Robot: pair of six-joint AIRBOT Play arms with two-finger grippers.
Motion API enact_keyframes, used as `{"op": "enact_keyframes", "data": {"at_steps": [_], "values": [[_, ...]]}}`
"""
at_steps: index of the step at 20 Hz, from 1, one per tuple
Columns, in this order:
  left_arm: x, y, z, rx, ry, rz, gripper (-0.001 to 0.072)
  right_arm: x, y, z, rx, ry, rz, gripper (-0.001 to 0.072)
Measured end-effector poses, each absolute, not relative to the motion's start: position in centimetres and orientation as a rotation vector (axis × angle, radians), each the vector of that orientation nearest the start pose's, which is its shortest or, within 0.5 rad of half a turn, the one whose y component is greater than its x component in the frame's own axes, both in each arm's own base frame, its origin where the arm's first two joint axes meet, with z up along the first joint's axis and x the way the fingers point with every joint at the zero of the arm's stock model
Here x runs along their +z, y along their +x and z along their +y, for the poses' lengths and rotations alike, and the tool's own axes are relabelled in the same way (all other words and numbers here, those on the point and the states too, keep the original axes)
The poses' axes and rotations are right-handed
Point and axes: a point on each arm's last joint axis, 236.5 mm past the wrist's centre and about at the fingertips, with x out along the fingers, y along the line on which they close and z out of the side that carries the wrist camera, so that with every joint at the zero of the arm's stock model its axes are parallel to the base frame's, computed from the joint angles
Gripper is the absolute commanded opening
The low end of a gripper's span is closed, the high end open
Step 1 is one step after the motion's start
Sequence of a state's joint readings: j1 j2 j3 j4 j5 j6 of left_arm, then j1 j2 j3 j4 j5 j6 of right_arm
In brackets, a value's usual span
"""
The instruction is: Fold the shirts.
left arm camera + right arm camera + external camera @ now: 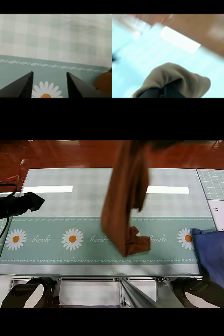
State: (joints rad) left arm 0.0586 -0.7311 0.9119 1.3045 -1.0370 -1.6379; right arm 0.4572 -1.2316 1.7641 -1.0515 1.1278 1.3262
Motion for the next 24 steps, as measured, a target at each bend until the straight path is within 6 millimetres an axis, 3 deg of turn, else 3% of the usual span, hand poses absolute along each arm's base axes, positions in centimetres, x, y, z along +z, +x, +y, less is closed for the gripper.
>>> {"op": "enact_keyframes", "data": {"at_steps": [4, 5, 6, 7, 9, 11, 13, 14, 16, 18, 19, 21, 22, 24], "values": [[12.4, 32.5, -2.6, -0.051, -0.318, 0.839, 0.0509, 17.0, 33.6, 39.0, 1.013, -0.005, 0.836, 0.0025], [12.4, 32.5, -2.6, -0.049, -0.319, 0.839, 0.0508, 14.3, 33.3, 40.8, 1.019, 0.003, 0.881, 0.0031], [12.4, 32.5, -2.5, -0.047, -0.319, 0.839, 0.0508, 11.5, 32.9, 42.4, 1.021, 0.013, 0.932, 0.0162], [12.4, 32.5, -2.4, -0.045, -0.319, 0.839, 0.0508, 9.2, 32.7, 43.6, 1.015, 0.032, 0.975, 0.0412], [12.3, 32.6, -2.4, -0.044, -0.319, 0.841, 0.0508, 6.2, 32.8, 45.0, 0.999, 0.090, 1.036, 0.0414], [12.3, 32.5, -2.4, -0.043, -0.320, 0.843, 0.0508, 5.3, 34.5, 44.3, 0.961, 0.148, 1.066, 0.0411], [11.7, 32.1, -2.4, -0.042, -0.323, 0.874, 0.0508, 6.3, 37.8, 40.7, 0.898, 0.206, 1.069, 0.0407], [11.1, 31.6, -2.3, -0.037, -0.325, 0.909, 0.0507, 7.3, 39.5, 37.6, 0.855, 0.230, 1.074, 0.0407], [9.1, 30.2, -1.4, -0.013, -0.337, 1.009, 0.0507, 8.6, 42.6, 29.7, 0.729, 0.252, 1.087, 0.0406], [6.4, 28.6, -0.9, 0.002, -0.396, 1.119, 0.0507, 8.6, 43.4, 20.6, 0.568, 0.272, 1.123, 0.0406], [4.9, 27.7, -1.6, -0.029, -0.445, 1.175, 0.0507, 8.0, 42.8, 16.5, 0.489, 0.291, 1.149, 0.0406], [2.5, 25.9, -5.2, -0.189, -0.565, 1.269, 0.0508, 6.3, 40.4, 9.4, 0.339, 0.361, 1.186, 0.0406], [1.6, 25.3, -7.1, -0.268, -0.614, 1.295, 0.0508, 5.2, 38.6, 6.9, 0.286, 0.403, 1.202, 0.0406], [-0.5, 24.4, -9.9, -0.369, -0.659, 1.333, 0.0508, 3.2, 35.0, 4.0, 0.219, 0.488, 1.214, 0.0406]]}}
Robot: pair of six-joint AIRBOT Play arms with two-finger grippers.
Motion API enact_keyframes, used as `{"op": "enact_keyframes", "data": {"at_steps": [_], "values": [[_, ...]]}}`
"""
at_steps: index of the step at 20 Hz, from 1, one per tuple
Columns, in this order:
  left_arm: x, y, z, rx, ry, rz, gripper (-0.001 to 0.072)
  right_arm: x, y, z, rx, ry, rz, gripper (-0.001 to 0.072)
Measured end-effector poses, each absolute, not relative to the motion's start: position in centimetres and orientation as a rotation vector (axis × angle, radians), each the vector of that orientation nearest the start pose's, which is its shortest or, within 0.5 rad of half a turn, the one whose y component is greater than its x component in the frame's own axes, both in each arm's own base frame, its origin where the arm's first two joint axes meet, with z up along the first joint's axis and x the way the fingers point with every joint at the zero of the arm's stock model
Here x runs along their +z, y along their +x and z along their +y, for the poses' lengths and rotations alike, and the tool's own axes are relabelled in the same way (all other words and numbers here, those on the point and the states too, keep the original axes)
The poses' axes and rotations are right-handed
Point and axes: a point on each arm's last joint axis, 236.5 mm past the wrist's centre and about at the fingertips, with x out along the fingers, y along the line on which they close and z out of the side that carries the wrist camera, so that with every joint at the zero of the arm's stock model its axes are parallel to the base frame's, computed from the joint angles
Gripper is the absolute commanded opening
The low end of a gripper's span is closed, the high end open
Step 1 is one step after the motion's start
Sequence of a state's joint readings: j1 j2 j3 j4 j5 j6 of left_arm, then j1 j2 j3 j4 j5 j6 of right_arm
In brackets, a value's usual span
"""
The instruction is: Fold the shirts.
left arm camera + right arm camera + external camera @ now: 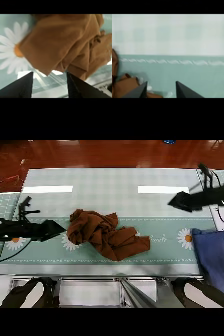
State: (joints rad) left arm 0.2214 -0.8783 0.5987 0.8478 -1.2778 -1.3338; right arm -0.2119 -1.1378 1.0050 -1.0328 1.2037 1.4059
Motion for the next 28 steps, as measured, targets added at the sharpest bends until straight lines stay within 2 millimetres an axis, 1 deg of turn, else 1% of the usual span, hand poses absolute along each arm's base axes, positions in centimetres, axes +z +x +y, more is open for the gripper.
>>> {"op": "enact_keyframes", "data": {"at_steps": [1, 3, 5, 6, 7, 8, 9, 12, 15, 18, 23, 28], "values": [[-1.2, 24.3, -11.1, -0.405, -0.669, 1.340, 0.0508, 2.2, 33.3, 3.4, 0.199, 0.523, 1.222, 0.0406], [-2.9, 24.4, -12.9, -0.444, -0.655, 1.357, 0.0508, 0.7, 30.5, 3.2, 0.181, 0.573, 1.236, 0.0406], [-4.4, 25.3, -14.3, -0.452, -0.635, 1.352, 0.0507, -0.7, 28.0, 3.7, 0.182, 0.611, 1.267, 0.0406], [-5.1, 25.6, -14.9, -0.455, -0.624, 1.361, 0.0504, -1.3, 27.1, 3.9, 0.185, 0.623, 1.283, 0.0406], [-5.7, 26.0, -15.4, -0.455, -0.616, 1.366, 0.0436, -1.9, 25.9, 4.3, 0.193, 0.633, 1.314, 0.0406], [-6.3, 26.4, -15.7, -0.451, -0.612, 1.375, 0.0204, -2.3, 25.1, 4.7, 0.203, 0.646, 1.336, 0.0406], [-6.8, 26.7, -15.9, -0.445, -0.611, 1.387, 0.0022, -2.7, 24.2, 5.0, 0.212, 0.657, 1.359, 0.0406], [-8.0, 27.5, -16.1, -0.428, -0.602, 1.427, 0.0020, -3.4, 22.6, 5.9, 0.234, 0.681, 1.406, 0.0406], [-8.1, 28.2, -16.1, -0.426, -0.588, 1.433, 0.0020, -4.2, 20.9, 7.4, 0.278, 0.668, 1.467, 0.0406], [-8.0, 28.7, -16.2, -0.428, -0.579, 1.430, 0.0020, -4.9, 19.8, 9.0, 0.311, 0.634, 1.512, 0.0406], [-7.9, 28.8, -16.2, -0.431, -0.575, 1.435, 0.0020, -6.0, 19.8, 11.1, 0.328, 0.581, 1.528, 0.0406], [-7.9, 28.7, -16.3, -0.436, -0.575, 1.441, 0.0020, -8.2, 20.0, 13.6, 0.380, 0.565, 1.577, 0.0406]]}}
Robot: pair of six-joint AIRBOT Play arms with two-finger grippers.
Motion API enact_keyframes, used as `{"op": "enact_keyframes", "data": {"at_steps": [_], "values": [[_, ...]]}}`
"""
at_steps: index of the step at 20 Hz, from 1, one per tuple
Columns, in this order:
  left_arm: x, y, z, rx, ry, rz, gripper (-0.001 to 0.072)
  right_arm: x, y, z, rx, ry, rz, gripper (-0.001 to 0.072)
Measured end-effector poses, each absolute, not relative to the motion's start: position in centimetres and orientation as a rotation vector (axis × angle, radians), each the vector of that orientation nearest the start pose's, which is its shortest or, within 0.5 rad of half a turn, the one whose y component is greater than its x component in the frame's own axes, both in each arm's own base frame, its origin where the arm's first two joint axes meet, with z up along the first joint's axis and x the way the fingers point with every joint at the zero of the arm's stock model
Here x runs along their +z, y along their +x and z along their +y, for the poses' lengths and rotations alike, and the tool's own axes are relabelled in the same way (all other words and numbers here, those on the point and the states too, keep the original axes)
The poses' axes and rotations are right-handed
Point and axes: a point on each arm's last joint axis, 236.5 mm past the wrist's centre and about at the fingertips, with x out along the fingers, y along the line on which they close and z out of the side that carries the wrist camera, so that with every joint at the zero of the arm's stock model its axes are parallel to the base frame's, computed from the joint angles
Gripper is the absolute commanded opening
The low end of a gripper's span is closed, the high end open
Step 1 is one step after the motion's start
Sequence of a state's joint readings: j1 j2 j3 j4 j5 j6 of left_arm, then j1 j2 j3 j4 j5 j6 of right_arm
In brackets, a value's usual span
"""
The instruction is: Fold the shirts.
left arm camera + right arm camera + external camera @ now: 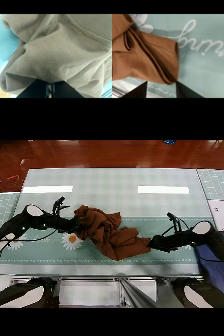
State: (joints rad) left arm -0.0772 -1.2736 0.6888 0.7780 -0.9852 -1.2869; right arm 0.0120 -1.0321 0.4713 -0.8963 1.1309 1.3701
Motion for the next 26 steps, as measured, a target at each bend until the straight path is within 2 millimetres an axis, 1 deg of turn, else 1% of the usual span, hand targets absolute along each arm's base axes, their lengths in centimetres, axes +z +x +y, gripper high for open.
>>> {"op": "enact_keyframes", "data": {"at_steps": [2, 3, 4, 6, 8, 9, 10, 11, 12, 13, 14, 15, 16, 17, 18, 19, 20, 21, 22, 24, 26], "values": [[-7.9, 28.6, -16.3, -0.438, -0.576, 1.445, 0.0020, -8.9, 20.0, 15.2, 0.419, 0.589, 1.593, 0.0399], [-7.8, 28.6, -16.3, -0.439, -0.576, 1.446, 0.0020, -9.2, 20.0, 16.0, 0.438, 0.602, 1.601, 0.0344], [-7.8, 28.6, -16.3, -0.439, -0.576, 1.446, 0.0020, -9.4, 20.0, 16.9, 0.462, 0.614, 1.609, 0.0264], [-7.8, 28.5, -16.4, -0.440, -0.576, 1.448, 0.0020, -9.8, 19.9, 18.5, 0.506, 0.627, 1.622, 0.0027], [-7.8, 28.6, -16.3, -0.440, -0.577, 1.446, 0.0020, -9.5, 20.5, 19.9, 0.560, 0.618, 1.613, 0.0025], [-7.5, 28.9, -16.2, -0.441, -0.579, 1.440, 0.0020, -9.0, 21.1, 20.4, 0.588, 0.611, 1.597, 0.0025], [-6.8, 29.3, -16.1, -0.445, -0.588, 1.428, 0.0020, -8.0, 22.2, 20.9, 0.620, 0.607, 1.568, 0.0025], [-5.7, 30.3, -15.8, -0.450, -0.598, 1.398, 0.0020, -6.7, 23.5, 21.1, 0.647, 0.599, 1.532, 0.0025], [-4.0, 31.8, -15.5, -0.454, -0.617, 1.344, 0.0020, -4.7, 25.6, 21.1, 0.672, 0.593, 1.469, 0.0024], [-1.7, 33.3, -15.0, -0.464, -0.632, 1.286, 0.0020, -2.2, 27.8, 20.8, 0.693, 0.578, 1.399, 0.0024], [1.1, 34.9, -14.5, -0.478, -0.650, 1.213, 0.0020, 0.5, 30.0, 20.2, 0.704, 0.561, 1.325, 0.0024], [4.8, 36.9, -13.7, -0.490, -0.664, 1.111, 0.0020, 3.8, 32.4, 19.4, 0.709, 0.543, 1.236, 0.0024], [9.0, 38.6, -12.8, -0.500, -0.671, 1.000, 0.0020, 7.7, 34.7, 18.3, 0.702, 0.517, 1.138, 0.0024], [13.2, 39.6, -12.0, -0.517, -0.665, 0.900, 0.0020, 11.9, 36.5, 17.1, 0.697, 0.483, 1.036, 0.0024], [17.8, 40.4, -11.0, -0.525, -0.649, 0.785, 0.0020, 16.1, 37.8, 15.9, 0.688, 0.452, 0.937, 0.0024], [22.0, 40.7, -10.1, -0.532, -0.626, 0.686, 0.0020, 20.8, 38.7, 14.8, 0.678, 0.413, 0.825, 0.0024], [26.7, 40.4, -9.3, -0.537, -0.594, 0.576, 0.0020, 25.0, 38.9, 13.8, 0.665, 0.374, 0.730, 0.0024], [30.6, 39.7, -8.6, -0.537, -0.564, 0.488, 0.0020, 29.0, 38.5, 12.9, 0.650, 0.333, 0.635, 0.0024], [34.5, 38.7, -7.8, -0.530, -0.524, 0.396, 0.0020, 33.0, 37.7, 11.9, 0.624, 0.287, 0.540, 0.0025], [40.9, 35.8, -6.8, -0.509, -0.453, 0.239, 0.0020, 39.0, 35.1, 10.1, 0.553, 0.199, 0.391, 0.0024], [45.1, 32.5, -6.0, -0.461, -0.372, 0.128, 0.0020, 43.0, 32.0, 8.0, 0.444, 0.122, 0.279, 0.0025]]}}
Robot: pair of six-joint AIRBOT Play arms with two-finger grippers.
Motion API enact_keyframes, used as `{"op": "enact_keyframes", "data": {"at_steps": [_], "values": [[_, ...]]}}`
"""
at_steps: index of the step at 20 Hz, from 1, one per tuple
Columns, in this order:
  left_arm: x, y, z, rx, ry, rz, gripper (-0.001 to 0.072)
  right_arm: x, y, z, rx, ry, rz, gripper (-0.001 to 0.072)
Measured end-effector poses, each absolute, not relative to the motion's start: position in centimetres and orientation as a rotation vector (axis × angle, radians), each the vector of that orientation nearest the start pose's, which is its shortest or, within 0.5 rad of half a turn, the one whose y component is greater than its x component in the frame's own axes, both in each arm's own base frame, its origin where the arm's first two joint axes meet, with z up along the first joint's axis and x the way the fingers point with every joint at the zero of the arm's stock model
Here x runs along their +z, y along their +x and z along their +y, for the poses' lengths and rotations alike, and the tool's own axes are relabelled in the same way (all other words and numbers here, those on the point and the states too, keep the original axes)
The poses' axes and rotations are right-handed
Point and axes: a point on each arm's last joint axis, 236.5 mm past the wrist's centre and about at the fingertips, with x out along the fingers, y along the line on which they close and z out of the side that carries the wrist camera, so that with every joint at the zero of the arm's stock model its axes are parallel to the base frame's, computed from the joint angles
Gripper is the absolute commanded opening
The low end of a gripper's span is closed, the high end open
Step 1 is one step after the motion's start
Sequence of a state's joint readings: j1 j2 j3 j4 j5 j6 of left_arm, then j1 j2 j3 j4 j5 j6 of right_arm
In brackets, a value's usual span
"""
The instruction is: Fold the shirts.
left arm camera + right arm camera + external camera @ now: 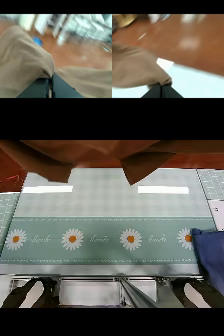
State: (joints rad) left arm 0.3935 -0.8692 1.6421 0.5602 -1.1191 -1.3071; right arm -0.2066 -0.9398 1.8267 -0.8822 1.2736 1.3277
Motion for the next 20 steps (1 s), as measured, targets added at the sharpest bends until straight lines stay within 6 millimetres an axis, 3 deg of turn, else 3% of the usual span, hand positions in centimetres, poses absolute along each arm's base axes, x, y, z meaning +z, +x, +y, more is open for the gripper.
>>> {"op": "enact_keyframes", "data": {"at_steps": [3, 5, 8, 10, 12, 14, 18, 20], "values": [[48.3, 27.8, -4.8, -0.328, -0.239, 0.026, 0.0020, 46.5, 27.3, 5.0, 0.263, 0.036, 0.173, 0.0025], [48.7, 25.1, -4.2, -0.229, -0.164, 0.008, 0.0020, 47.0, 24.6, 3.4, 0.162, 0.004, 0.163, 0.0025], [47.6, 22.5, -4.2, -0.156, -0.106, 0.036, 0.0020, 44.7, 22.2, 1.2, 0.042, 0.000, 0.234, 0.0025], [45.0, 22.4, -4.2, -0.157, -0.117, 0.114, 0.0020, 41.2, 21.9, 0.4, 0.008, 0.025, 0.332, 0.0025], [40.3, 23.5, -4.5, -0.190, -0.163, 0.251, 0.0020, 36.1, 22.5, 0.0, 0.002, 0.063, 0.477, 0.0025], [34.1, 25.2, -4.8, -0.228, -0.233, 0.420, 0.0020, 30.2, 23.4, 0.0, 0.017, 0.107, 0.636, 0.0024], [19.4, 28.8, -5.6, -0.269, -0.405, 0.745, 0.0021, 17.6, 26.1, -0.4, 0.032, 0.212, 0.919, 0.0025], [12.7, 30.8, -5.8, -0.251, -0.487, 0.856, 0.0020, 12.6, 27.9, -0.7, 0.034, 0.254, 1.011, 0.0025]]}}
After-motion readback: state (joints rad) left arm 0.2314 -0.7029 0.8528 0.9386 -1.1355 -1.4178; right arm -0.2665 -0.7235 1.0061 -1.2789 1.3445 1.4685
